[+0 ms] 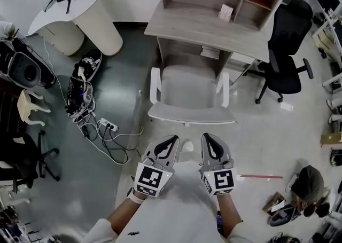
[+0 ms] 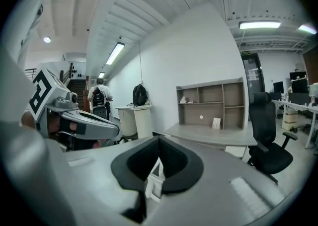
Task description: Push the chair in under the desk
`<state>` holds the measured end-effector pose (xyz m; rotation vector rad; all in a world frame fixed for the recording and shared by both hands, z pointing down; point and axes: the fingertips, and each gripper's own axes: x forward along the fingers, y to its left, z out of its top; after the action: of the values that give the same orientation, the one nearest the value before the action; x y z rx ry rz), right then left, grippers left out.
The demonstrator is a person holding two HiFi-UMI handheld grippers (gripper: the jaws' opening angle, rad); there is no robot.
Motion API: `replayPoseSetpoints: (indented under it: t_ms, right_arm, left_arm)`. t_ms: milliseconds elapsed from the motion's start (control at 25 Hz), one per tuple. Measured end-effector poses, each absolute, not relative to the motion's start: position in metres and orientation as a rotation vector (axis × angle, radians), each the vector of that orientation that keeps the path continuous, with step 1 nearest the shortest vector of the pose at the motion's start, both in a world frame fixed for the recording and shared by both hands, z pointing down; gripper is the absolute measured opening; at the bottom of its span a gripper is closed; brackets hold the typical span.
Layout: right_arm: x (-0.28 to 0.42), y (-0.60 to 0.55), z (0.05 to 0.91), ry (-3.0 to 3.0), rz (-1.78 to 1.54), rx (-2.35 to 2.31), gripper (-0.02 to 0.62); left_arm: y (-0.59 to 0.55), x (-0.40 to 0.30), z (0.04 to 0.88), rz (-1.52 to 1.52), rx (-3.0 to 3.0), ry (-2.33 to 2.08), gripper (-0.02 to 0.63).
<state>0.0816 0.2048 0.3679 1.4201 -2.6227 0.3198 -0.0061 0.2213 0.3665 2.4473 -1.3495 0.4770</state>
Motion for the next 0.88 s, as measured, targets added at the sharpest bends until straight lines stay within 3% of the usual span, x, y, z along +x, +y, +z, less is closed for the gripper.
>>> replayPoseSetpoints:
  t_ms: [880]
  right_arm:
    - [0.08, 0.126, 0.394, -2.51, 0.318, 1.378, 0.012]
  left_arm:
    - [0.13, -0.016, 0.395, 0.64, 2.517, -1.172, 0.006]
